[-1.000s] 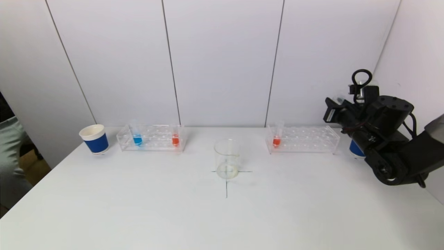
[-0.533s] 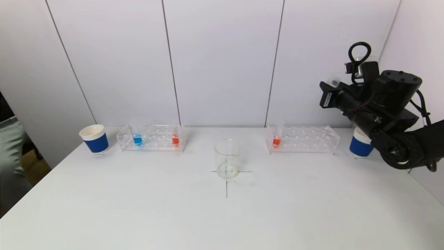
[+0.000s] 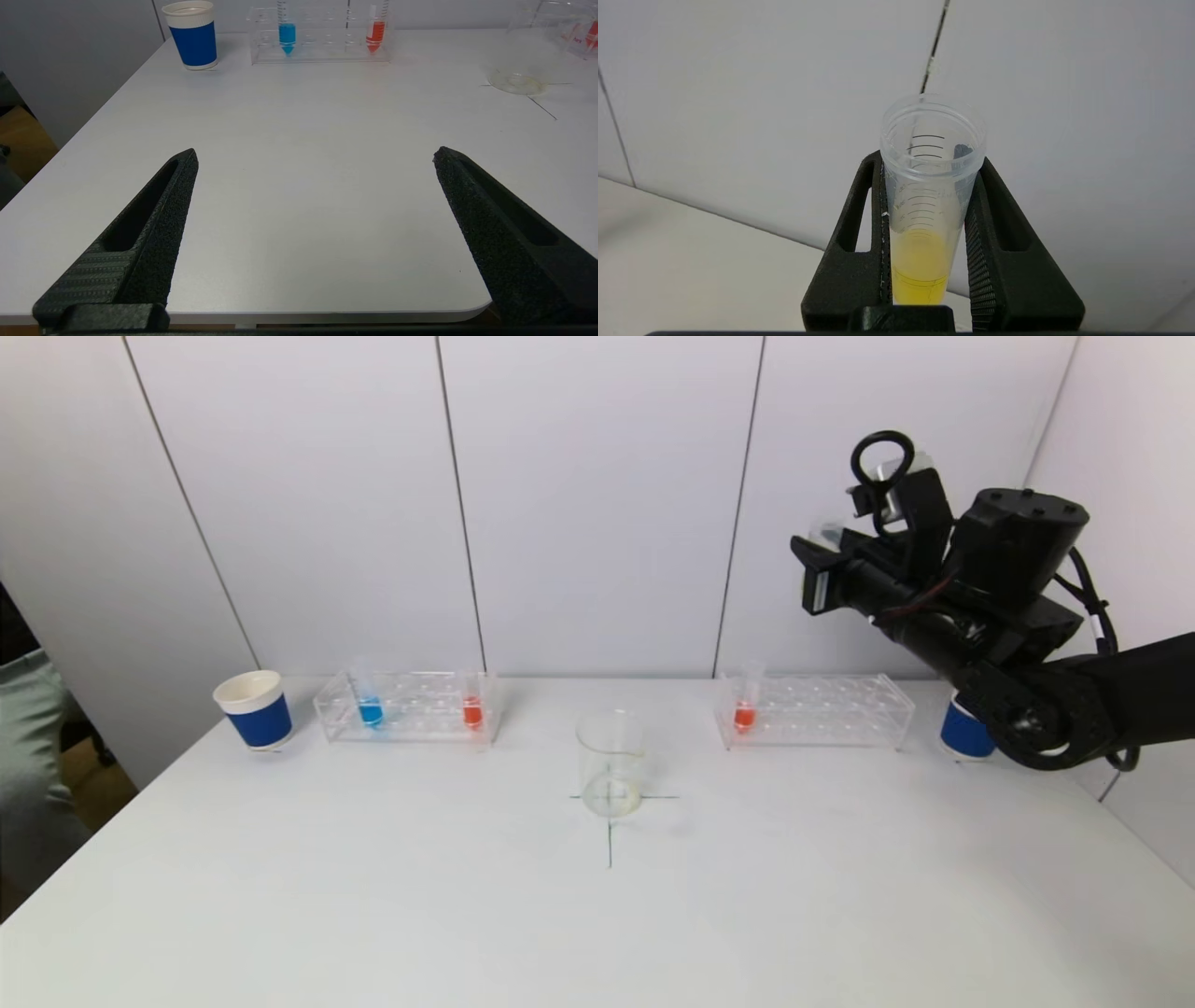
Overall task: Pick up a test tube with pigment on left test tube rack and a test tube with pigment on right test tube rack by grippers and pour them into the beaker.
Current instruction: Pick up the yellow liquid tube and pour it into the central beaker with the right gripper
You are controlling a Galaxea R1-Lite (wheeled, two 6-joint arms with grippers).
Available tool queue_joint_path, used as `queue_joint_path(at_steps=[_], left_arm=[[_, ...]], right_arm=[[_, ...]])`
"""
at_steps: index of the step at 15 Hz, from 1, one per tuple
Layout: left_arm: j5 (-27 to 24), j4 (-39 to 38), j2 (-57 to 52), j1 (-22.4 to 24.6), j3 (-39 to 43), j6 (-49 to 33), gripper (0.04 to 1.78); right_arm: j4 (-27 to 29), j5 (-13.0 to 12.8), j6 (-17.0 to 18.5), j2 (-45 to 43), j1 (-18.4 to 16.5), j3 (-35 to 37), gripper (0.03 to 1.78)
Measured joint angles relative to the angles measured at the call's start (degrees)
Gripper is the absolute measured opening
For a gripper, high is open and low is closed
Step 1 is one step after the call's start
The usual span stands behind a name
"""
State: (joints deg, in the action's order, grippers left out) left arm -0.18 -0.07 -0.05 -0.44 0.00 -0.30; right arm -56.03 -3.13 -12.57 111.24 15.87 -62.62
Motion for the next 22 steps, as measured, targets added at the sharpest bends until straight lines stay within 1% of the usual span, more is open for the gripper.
queue_joint_path(at_steps=[3,5,8,14,17,19,22], left_arm=[[0.0,0.0,0.0,0.0,0.0,0.0,1.76],[0.0,0.0,0.0,0.0,0.0,0.0,1.76],[0.0,0.0,0.0,0.0,0.0,0.0,1.76],[0.0,0.0,0.0,0.0,0.0,0.0,1.76],[0.0,0.0,0.0,0.0,0.0,0.0,1.76],[0.0,0.0,0.0,0.0,0.0,0.0,1.76],[0.0,0.0,0.0,0.0,0.0,0.0,1.76]], right_arm=[[-0.1,2.3,-2.5,1.0,2.2,-0.7,0.51],[-0.7,4.2,-5.2,1.9,2.4,-1.3,0.51],[-0.7,7.8,-8.2,2.8,2.7,-2.4,0.51],[-3.1,9.6,-13.6,7.0,4.4,-5.9,0.51],[-4.2,11.8,-16.7,9.5,5.9,-7.0,0.51],[-4.3,12.3,-17.8,10.9,6.9,-7.7,0.51],[-4.8,14.9,-19.1,12.5,7.9,-8.1,0.51]])
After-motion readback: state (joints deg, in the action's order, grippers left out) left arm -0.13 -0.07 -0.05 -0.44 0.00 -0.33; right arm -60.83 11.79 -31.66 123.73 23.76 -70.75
